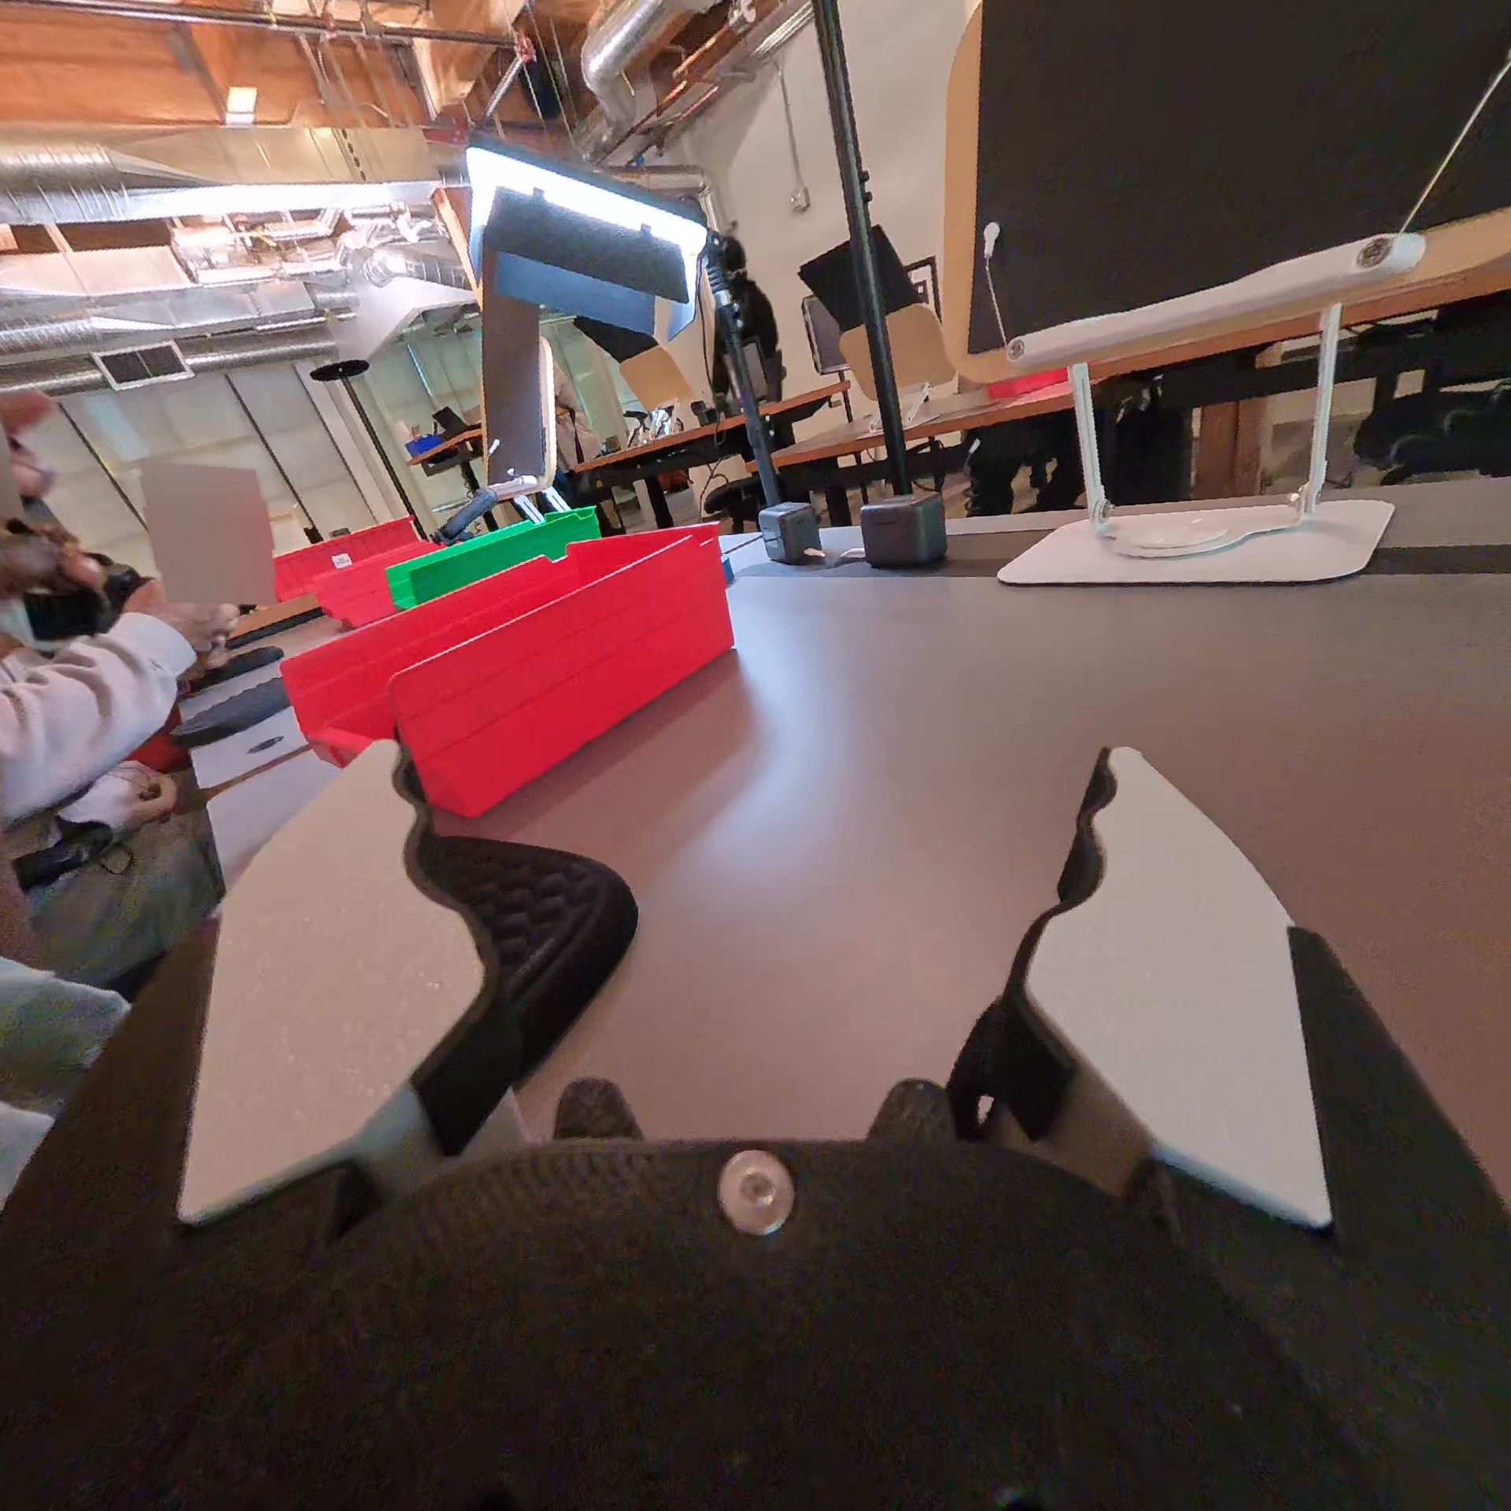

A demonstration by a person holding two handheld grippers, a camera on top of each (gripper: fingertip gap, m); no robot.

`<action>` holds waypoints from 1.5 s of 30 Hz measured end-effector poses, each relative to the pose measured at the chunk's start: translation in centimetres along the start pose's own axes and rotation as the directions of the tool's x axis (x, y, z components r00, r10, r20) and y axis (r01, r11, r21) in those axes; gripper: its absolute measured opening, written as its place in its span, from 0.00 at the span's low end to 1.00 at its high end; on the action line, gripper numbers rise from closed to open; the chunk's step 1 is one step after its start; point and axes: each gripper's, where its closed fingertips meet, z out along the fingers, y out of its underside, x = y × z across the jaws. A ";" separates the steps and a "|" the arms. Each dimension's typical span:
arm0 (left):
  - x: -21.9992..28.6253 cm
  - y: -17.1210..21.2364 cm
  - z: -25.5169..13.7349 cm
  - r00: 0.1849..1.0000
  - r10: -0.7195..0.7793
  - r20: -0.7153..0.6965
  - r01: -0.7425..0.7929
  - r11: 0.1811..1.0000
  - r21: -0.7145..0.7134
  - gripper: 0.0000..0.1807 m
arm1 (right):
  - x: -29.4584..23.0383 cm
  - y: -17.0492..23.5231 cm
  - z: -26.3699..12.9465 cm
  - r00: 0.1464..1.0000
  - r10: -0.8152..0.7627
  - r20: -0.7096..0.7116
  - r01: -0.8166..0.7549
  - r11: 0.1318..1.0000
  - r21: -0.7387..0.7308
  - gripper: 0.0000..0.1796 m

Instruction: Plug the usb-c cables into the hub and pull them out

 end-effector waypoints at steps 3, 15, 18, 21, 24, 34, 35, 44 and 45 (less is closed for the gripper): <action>-3.5 7.5 0.8 0.999 -0.016 0.028 0.026 0.926 -0.377 0.53 | -0.1 0.0 -0.1 1.000 -0.010 -0.002 0.010 1.000 0.009 0.81; -5.9 23.4 2.1 0.657 0.211 -0.724 -0.746 0.322 -0.583 0.23 | -0.1 -0.2 -0.3 1.000 -0.023 -0.015 0.024 0.999 0.034 0.79; -7.1 23.9 3.8 0.517 0.281 -0.809 -0.850 0.276 -0.448 0.12 | -0.2 -0.2 -0.2 0.999 -0.030 -0.018 0.030 0.999 0.031 0.78; -7.3 25.5 3.9 0.453 0.209 -0.867 -0.882 0.248 -0.401 0.08 | -0.2 -0.2 -0.2 0.999 -0.037 -0.023 0.038 0.999 0.030 0.78; -8.2 27.8 2.7 0.404 0.108 -0.908 -0.911 0.137 -0.389 0.07 | -0.1 -0.3 -0.2 0.999 -0.031 -0.026 0.032 0.999 0.037 0.78; -8.7 29.6 1.7 0.300 0.015 -0.954 -0.954 -0.010 -0.300 0.27 | 0.3 -0.5 -0.4 0.999 0.005 -0.034 -0.003 0.998 0.059 0.75; -8.8 30.0 1.6 0.282 0.007 -0.959 -0.959 -0.023 -0.282 0.27 | 0.3 -0.6 -0.4 0.999 0.006 -0.034 -0.004 0.998 0.062 0.75; -9.5 32.8 2.4 0.228 0.050 -0.972 -0.974 0.002 -0.228 0.17 | 0.6 -0.8 -0.6 0.999 0.033 -0.031 -0.030 0.996 0.085 0.73; -9.5 32.8 2.8 0.221 0.075 -0.972 -0.975 0.014 -0.221 0.17 | 0.6 -0.8 -0.6 0.999 0.034 -0.032 -0.031 0.996 0.086 0.72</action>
